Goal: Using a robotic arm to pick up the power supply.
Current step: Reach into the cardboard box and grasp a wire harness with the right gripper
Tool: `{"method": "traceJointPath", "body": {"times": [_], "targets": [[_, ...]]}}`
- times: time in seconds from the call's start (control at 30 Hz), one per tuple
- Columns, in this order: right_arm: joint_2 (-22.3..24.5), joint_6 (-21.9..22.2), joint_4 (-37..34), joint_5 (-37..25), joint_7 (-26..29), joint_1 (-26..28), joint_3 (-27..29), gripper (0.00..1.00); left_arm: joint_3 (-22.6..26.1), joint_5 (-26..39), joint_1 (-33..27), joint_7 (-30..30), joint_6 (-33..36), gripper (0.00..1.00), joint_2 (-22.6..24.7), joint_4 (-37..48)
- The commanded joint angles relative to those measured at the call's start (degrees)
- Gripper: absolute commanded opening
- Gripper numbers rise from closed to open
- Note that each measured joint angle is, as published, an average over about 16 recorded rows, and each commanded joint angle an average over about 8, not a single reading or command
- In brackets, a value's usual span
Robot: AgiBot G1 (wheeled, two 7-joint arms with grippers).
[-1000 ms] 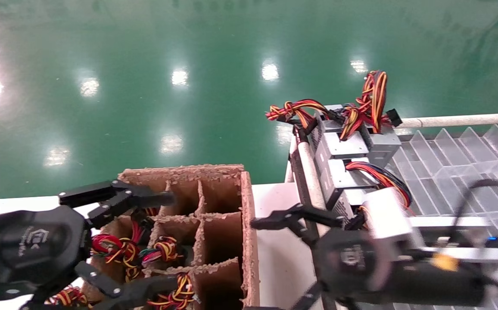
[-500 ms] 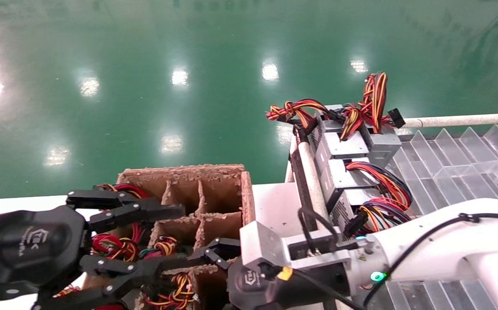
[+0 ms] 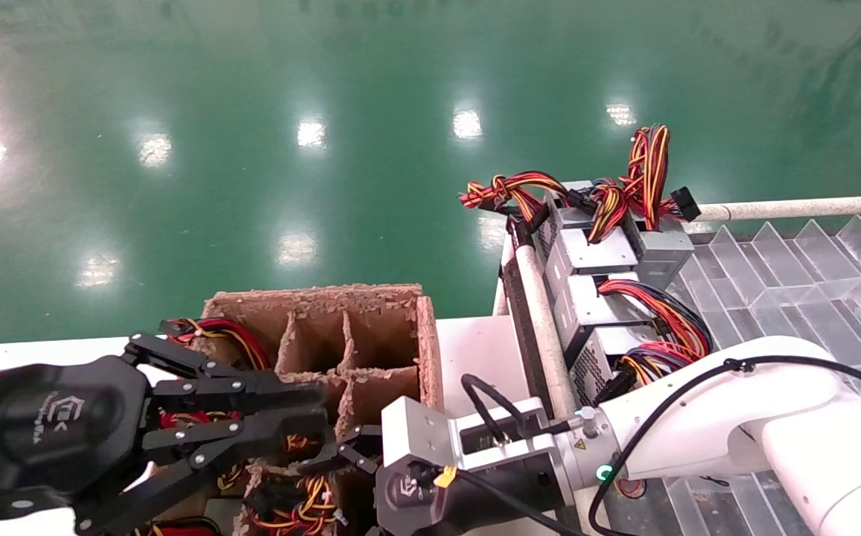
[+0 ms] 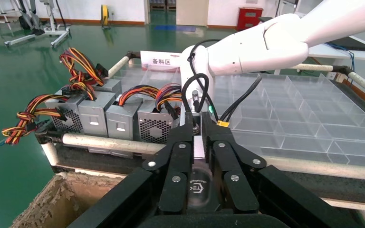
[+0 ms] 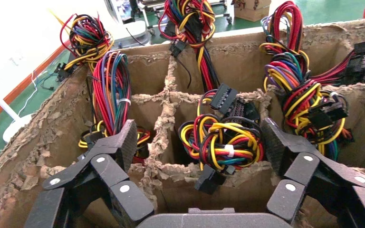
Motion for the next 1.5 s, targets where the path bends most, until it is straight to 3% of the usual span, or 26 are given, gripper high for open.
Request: {"method": "traceJointPath", "body": {"times": [0.03, 0.87, 1.5], "targets": [[-0.27, -0.07, -0.96, 0.16, -0.64, 0.28, -0.5, 0.0, 0.0, 0.0, 0.0, 0.0, 0.0, 0.0, 0.0, 0.0], [-1.57, -0.28, -6.46, 3.52, -5.35, 3.0, -5.9, 0.0, 0.01, 0.0, 0.0, 0.0, 0.0, 0.0, 0.0, 0.0], [1.01, -0.56, -3.24, 10.08, -4.0, 4.41, -9.23, 0.0, 0.01, -0.01, 0.0, 0.01, 0.0, 0.0, 0.0, 0.0]]}}
